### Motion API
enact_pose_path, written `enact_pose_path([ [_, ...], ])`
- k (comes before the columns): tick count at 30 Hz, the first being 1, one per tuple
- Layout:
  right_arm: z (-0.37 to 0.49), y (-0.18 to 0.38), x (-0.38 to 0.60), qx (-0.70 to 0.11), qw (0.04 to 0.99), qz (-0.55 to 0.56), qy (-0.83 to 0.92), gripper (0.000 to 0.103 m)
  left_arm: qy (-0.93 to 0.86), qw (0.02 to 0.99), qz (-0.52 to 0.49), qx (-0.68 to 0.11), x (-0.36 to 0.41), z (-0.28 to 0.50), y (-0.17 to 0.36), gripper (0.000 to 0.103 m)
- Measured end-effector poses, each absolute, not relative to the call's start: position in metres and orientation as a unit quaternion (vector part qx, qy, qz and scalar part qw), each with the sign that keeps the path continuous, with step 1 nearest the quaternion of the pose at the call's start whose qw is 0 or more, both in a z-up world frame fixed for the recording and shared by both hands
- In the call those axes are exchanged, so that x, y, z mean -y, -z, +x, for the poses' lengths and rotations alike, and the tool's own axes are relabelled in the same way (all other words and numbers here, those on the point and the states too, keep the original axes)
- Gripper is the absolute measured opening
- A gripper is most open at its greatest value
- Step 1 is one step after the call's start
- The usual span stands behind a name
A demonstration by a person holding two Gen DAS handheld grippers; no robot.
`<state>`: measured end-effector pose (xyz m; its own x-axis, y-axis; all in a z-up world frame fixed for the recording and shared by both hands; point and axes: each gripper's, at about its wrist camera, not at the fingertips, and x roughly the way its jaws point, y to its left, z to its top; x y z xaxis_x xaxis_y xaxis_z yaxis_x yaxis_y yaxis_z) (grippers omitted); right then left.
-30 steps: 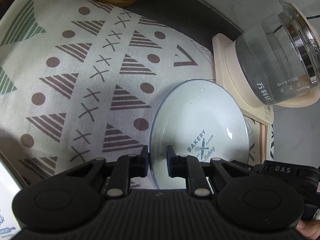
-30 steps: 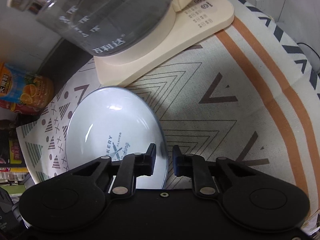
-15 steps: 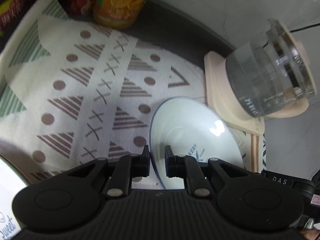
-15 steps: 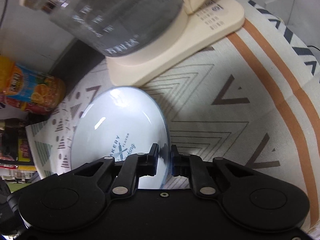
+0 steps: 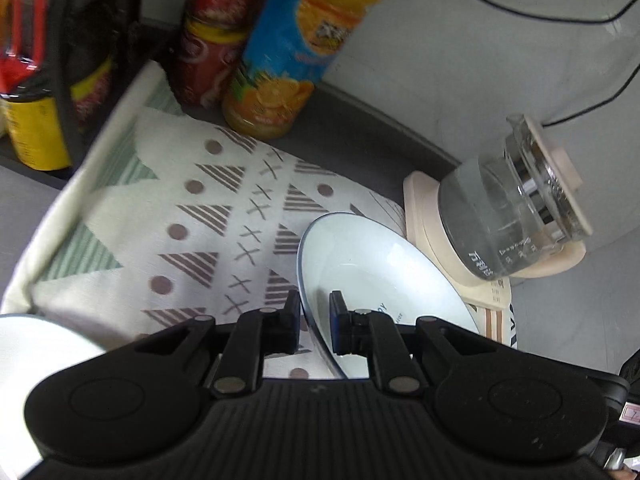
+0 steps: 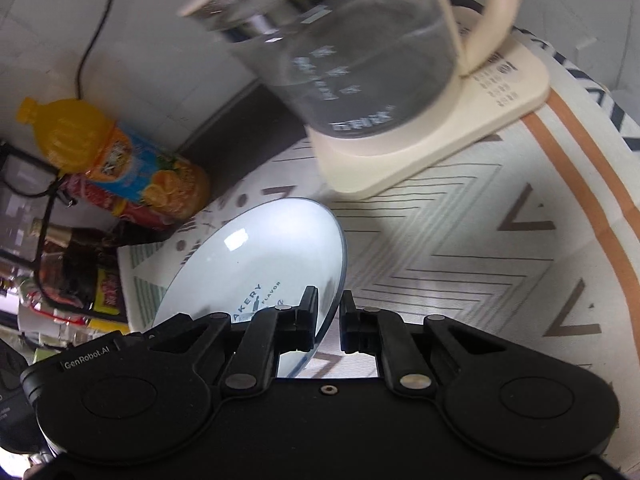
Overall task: Organize plates and bowls
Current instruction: 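Lift the 'Bakery' plate with both grippers and lower it onto the 'Sweet' plate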
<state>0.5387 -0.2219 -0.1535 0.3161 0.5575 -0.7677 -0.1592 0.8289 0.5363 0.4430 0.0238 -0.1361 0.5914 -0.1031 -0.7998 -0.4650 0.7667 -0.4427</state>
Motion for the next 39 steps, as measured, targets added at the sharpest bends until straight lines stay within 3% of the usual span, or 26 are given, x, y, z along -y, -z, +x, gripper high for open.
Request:
enact_pose_path([
  [39,0.423,0.148,0.126,-0.531,0.766,0.09,-0.351,0.011,-0.234,0.808,-0.367,-0.397,-0.078,0.254,0.125,0.012],
])
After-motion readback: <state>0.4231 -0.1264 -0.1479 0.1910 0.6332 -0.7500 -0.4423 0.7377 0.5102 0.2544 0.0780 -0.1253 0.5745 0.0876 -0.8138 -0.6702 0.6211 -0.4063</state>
